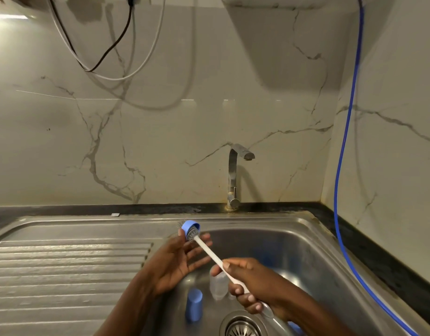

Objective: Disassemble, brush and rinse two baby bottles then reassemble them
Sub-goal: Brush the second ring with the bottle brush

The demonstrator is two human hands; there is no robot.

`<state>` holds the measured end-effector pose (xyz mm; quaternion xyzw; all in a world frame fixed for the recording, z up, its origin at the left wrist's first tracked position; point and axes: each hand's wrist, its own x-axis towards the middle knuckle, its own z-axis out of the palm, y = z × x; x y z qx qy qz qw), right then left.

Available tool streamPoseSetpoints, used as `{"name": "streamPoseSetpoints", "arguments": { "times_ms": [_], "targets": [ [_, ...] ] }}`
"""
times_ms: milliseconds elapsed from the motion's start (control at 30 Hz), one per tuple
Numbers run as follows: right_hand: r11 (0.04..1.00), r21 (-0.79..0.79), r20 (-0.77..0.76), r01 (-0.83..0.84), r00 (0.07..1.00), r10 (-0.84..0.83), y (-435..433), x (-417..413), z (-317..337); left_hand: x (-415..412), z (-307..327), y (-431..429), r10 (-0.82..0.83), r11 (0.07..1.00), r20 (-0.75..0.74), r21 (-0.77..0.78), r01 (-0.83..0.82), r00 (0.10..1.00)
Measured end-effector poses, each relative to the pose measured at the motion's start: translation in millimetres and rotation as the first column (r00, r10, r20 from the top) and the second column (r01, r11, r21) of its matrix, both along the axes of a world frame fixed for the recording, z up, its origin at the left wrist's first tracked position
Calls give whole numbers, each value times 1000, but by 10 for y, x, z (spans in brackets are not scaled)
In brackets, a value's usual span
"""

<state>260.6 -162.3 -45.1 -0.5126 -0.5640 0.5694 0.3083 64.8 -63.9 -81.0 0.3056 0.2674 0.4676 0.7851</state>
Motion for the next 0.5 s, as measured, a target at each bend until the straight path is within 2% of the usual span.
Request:
{"name": "streamPoseSetpoints", "arguments": {
  "times_ms": [67,133,200,300,367,433,467,500],
  "targets": [
    [966,243,280,83,948,-152,38,-42,-42,47,-32,43,140,990,-162,0,-142,977],
    [881,472,502,24,814,-292,106,-51,-118,52,-22,90,250,968,-203,42,-246,947],
    [842,538,548,-23,768,-330,155,-22,-156,42,30,75,264,965,-161,37,-261,951],
    [854,515,565,-67,776,-280,148,-29,-154,68,70,54,261,965,-151,31,-259,953],
    [901,434,471,-11,855,-216,120,-53,-147,83,68,34,203,979,-103,35,-200,974],
    [986,145,141,79,985,-99,90,-49,-106,59,66,16,132,991,11,7,-132,991],
    [999,0,-30,43,999,-43,68,-36,-40,25,56,29,104,995,58,4,-104,993],
    [997,-77,-135,-8,991,-3,53,-13,17,0,49,36,73,997,94,16,-75,993]
  ]
}}
